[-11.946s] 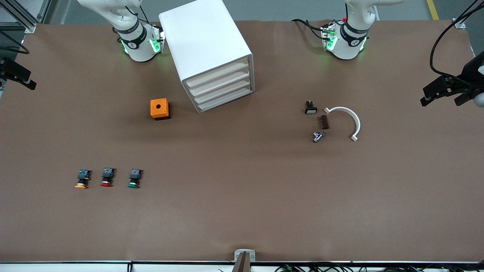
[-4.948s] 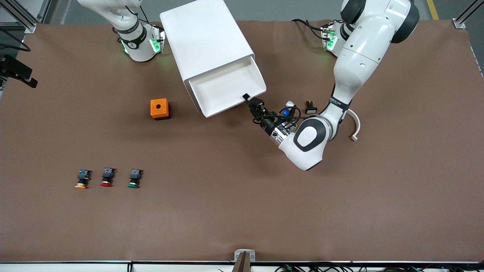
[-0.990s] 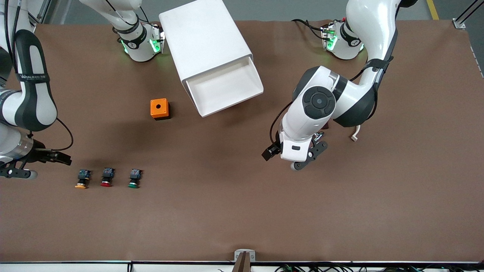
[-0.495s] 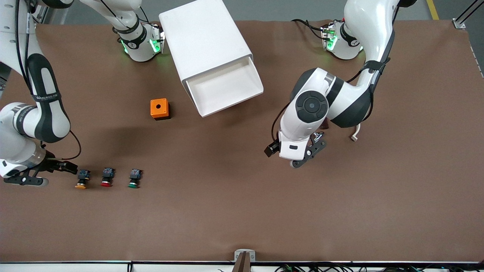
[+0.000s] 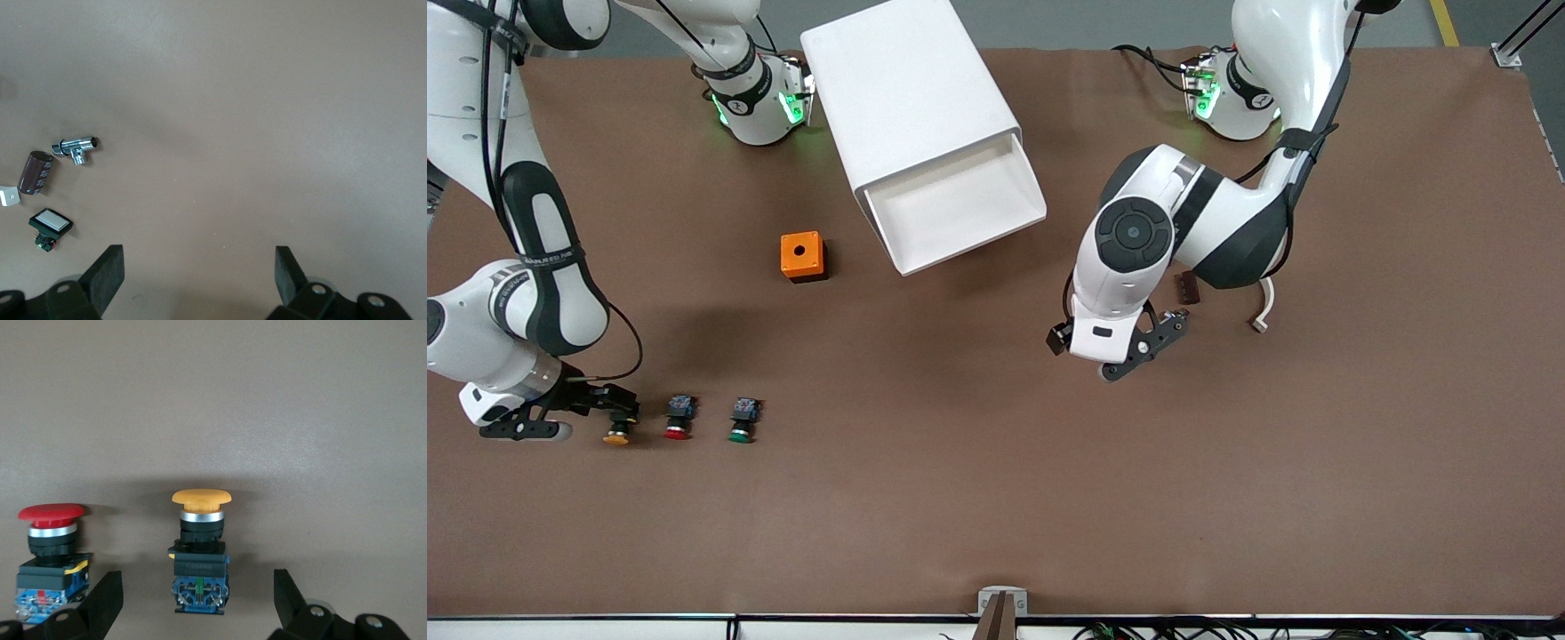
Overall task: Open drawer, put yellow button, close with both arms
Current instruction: 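Reach the right gripper down to the yellow-capped push button, then close the right gripper on the yellow button and lift it, then carry the yellow button with the right gripper over the open drawer, then lower the yellow button into the drawer and open the right gripper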
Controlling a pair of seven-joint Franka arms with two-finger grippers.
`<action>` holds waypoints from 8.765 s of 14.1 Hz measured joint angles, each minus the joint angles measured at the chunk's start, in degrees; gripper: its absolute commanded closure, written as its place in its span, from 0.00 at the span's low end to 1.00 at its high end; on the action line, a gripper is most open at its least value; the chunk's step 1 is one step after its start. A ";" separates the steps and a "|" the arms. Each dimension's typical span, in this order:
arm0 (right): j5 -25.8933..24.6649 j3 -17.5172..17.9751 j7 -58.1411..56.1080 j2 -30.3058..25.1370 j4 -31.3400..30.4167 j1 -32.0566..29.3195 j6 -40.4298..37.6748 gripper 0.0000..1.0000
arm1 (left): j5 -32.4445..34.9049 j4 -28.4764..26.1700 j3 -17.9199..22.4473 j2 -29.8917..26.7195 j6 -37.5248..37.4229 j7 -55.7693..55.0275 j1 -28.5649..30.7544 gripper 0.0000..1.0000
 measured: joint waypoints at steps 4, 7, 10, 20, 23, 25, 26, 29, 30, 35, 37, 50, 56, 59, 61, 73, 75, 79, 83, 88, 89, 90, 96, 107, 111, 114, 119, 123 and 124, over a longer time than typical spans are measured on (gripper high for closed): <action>0.08 0.35 -0.12 0.72 0.13 0.13 0.21 0.00 | 0.00 0.00 0.00 -0.60 -0.19 0.00 0.13 0.01; 0.08 0.42 0.27 1.61 0.15 0.28 0.23 0.00 | 0.00 0.00 0.00 -0.63 -0.20 0.00 0.16 0.01; -1.17 0.32 1.76 2.21 0.29 0.58 0.25 0.02 | 0.00 0.00 0.00 -0.63 -0.20 0.00 0.47 0.01; -9.41 -0.27 11.10 2.91 1.40 0.59 -0.69 0.01 | 0.00 0.00 0.00 -0.63 -0.20 0.00 0.65 0.01; -9.15 -0.25 11.34 3.79 2.00 0.59 -0.70 0.01 | 0.00 0.00 0.00 -0.63 -0.20 0.00 0.65 0.01; -8.79 -0.13 11.44 3.99 2.12 0.60 -0.70 0.01 | 0.00 0.00 0.00 -0.63 -0.20 0.00 0.65 0.01; -8.77 -0.05 11.47 3.99 2.14 0.61 -0.70 0.01 | 0.00 0.00 0.00 -0.63 -0.20 0.00 0.65 0.01; -8.74 0.28 11.48 3.99 2.24 0.62 -0.71 0.01 | 0.00 0.00 0.00 -0.63 -0.20 0.00 0.65 0.01; -8.73 0.40 11.50 3.99 2.26 0.62 -0.71 0.01 | 0.00 0.00 0.00 -0.63 -0.20 0.00 0.66 0.01; -8.69 0.54 11.55 3.99 2.28 0.61 -0.80 0.10 | 0.00 0.00 0.00 -0.65 -0.20 0.00 0.66 0.01; -8.69 0.54 11.55 3.99 2.32 0.61 -1.34 0.24 | 0.00 0.00 0.00 -0.65 -0.20 0.00 0.67 0.01; -8.63 0.58 12.07 3.93 4.07 0.61 -5.69 0.97 | 0.00 0.00 0.00 -0.65 -0.20 0.00 0.71 0.01; -8.61 0.79 19.02 0.93 7.53 1.02 -16.68 0.97 | 0.00 0.00 0.00 -0.66 -0.20 0.00 0.72 0.01; -8.61 0.84 21.81 -3.65 7.81 1.23 -24.02 0.97 | 0.00 0.01 0.00 -0.67 -0.20 0.00 0.72 0.01; -8.61 0.94 24.04 -7.52 7.87 1.40 -28.51 0.97 | 0.00 0.02 0.00 -0.69 -0.20 0.00 0.73 0.01; -8.48 1.36 55.44 -32.00 7.43 12.89 -53.52 0.97 | 0.00 0.05 -0.01 -0.80 -0.20 0.00 0.74 0.01; -8.48 1.44 61.98 -33.05 7.25 16.27 -53.88 0.97 | 0.00 0.05 -0.01 -0.80 -0.20 0.00 0.74 0.01; -8.46 1.49 72.16 -33.82 7.22 21.57 -54.32 0.97 | 0.00 0.05 -0.01 -0.80 -0.20 0.00 0.74 0.01; -8.45 1.50 82.28 -33.86 6.85 27.30 -54.45 0.97 | 0.00 0.05 -0.01 -0.80 -0.20 0.00 0.74 0.01; -8.38 1.53 94.08 -33.86 6.45 36.36 -53.85 0.98 | 0.00 0.05 -0.02 -0.81 -0.20 0.00 0.74 0.01; -8.38 1.54 95.99 -33.82 6.36 38.23 -53.06 0.99 | 0.00 0.05 -0.02 -0.81 -0.20 0.00 0.74 0.01; -8.36 1.55 98.07 -33.72 6.20 39.88 -51.90 0.99 | 0.00 0.05 -0.03 -0.81 -0.20 0.00 0.74 0.01; -7.70 1.49 108.31 -32.44 5.06 45.92 -46.67 1.00 | 0.00 0.05 -0.03 -0.81 -0.20 0.00 0.74 0.01; -7.65 1.50 129.48 -28.83 3.06 59.74 -37.16 1.00 | 0.00 0.05 -0.04 -0.82 -0.20 0.00 0.74 0.01; -7.64 1.51 133.98 -26.70 2.99 63.29 -34.42 1.00 | 0.00 0.05 -0.04 -0.82 -0.20 0.00 0.74 0.01; -7.65 1.49 136.15 -24.58 2.96 65.58 -33.28 1.00 | 0.00 0.05 -0.04 -0.82 -0.20 0.00 0.74 0.01; -7.64 1.48 138.39 -23.51 2.98 67.32 -32.97 1.00 | 0.00 0.05 -0.04 -0.82 -0.20 0.00 0.74 0.01; -7.64 1.48 140.25 -23.49 2.84 68.23 -32.16 1.00 | 0.00 0.05 -0.04 -0.82 -0.20 0.00 0.72 0.01; -7.64 1.48 140.45 -23.45 2.69 68.39 -31.97 1.00 | 0.00 0.05 -0.04 -0.82 -0.20 0.00 0.72 0.01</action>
